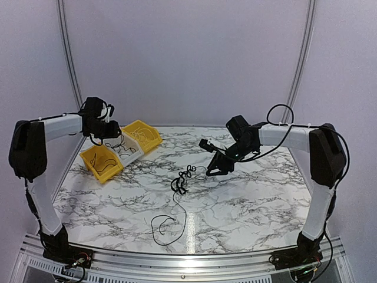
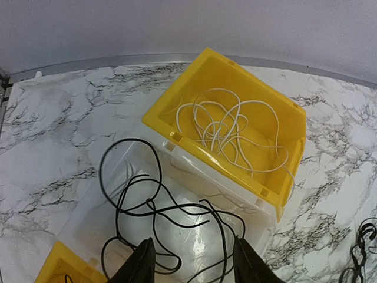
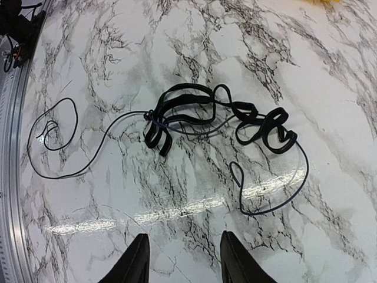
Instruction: Untangle the cables
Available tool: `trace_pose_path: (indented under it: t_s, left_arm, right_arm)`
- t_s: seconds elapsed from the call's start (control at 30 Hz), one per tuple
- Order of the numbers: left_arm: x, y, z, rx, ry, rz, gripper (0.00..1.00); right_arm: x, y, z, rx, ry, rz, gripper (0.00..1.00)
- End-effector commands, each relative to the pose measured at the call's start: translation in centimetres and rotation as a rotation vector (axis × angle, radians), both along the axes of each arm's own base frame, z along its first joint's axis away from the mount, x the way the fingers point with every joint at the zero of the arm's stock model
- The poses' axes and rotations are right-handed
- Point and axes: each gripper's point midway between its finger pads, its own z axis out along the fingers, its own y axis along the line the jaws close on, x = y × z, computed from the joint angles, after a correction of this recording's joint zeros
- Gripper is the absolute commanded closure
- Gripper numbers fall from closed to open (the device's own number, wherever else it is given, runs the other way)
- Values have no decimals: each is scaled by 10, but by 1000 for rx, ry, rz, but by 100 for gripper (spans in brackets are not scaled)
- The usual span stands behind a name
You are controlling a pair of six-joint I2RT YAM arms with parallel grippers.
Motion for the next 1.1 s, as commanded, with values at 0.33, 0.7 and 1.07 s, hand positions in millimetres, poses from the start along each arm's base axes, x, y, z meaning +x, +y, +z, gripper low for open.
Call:
trace_pose_path:
  t_s: [0.33,0.7,1.07]
  left_arm:
    - [-94,-58,84,59,-146,-205,48]
    - [-158,-211,18,-186,-68,-403,48]
    - [-138,-263,-40,-315,-11,-321,49]
  right_arm:
    - [21,6,4,-37,-68,-29,59]
    - [64,26,-6,-94,-73,-115,59]
    - [83,63,-34,-91,11,-128,53]
